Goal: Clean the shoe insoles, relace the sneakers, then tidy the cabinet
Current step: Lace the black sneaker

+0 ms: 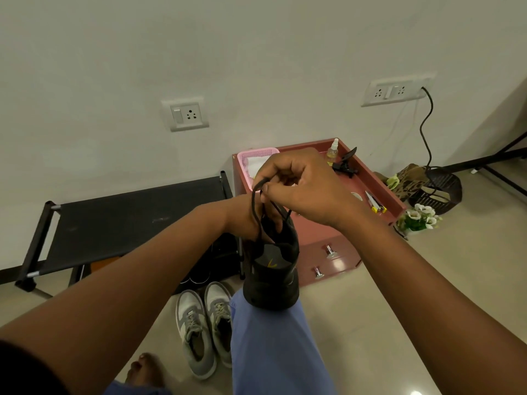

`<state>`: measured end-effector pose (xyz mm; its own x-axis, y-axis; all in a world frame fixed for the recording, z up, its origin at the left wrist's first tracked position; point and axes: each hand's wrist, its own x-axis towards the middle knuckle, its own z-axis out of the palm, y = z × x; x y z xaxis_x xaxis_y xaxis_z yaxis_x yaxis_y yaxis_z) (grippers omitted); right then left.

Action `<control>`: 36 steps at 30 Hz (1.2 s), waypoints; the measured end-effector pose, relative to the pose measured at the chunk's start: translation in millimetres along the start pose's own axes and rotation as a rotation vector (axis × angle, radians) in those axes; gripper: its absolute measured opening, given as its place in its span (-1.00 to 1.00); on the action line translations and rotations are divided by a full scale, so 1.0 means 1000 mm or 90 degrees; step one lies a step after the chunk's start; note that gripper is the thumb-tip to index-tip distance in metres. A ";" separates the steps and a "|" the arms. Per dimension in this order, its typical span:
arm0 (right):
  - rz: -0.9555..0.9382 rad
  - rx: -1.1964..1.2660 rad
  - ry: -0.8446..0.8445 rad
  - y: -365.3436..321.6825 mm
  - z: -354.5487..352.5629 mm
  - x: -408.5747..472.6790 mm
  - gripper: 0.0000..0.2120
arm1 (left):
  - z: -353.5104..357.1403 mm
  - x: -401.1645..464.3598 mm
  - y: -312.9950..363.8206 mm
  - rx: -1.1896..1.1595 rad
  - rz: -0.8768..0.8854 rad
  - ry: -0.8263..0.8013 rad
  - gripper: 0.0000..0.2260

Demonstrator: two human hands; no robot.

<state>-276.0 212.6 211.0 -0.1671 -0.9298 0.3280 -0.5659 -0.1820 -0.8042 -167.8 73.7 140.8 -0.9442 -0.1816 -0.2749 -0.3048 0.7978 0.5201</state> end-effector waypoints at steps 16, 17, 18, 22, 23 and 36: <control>0.023 0.072 0.060 0.010 -0.012 -0.008 -0.80 | 0.018 0.000 0.003 0.104 0.082 0.271 -0.79; 0.030 0.078 0.066 0.011 -0.012 -0.008 -0.81 | 0.018 -0.001 0.003 0.121 0.094 0.275 -0.80; 0.035 0.078 0.073 0.012 -0.012 -0.009 -0.82 | 0.017 -0.003 0.002 0.136 0.102 0.277 -0.82; 0.046 0.071 0.085 0.016 -0.009 -0.009 -0.86 | 0.015 -0.007 -0.001 0.175 0.073 0.292 -0.87; 0.046 0.070 0.083 0.016 -0.009 -0.009 -0.86 | 0.015 -0.008 -0.002 0.185 0.079 0.305 -0.89; 0.083 -0.034 0.060 0.015 -0.014 -0.010 -0.85 | -0.003 -0.009 0.000 -0.073 -0.026 0.122 -0.63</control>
<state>-294.2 223.9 202.9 -0.3148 -0.9100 0.2699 -0.5767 -0.0425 -0.8158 -160.2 73.6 145.8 -0.9338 -0.3270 -0.1450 -0.3455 0.7194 0.6026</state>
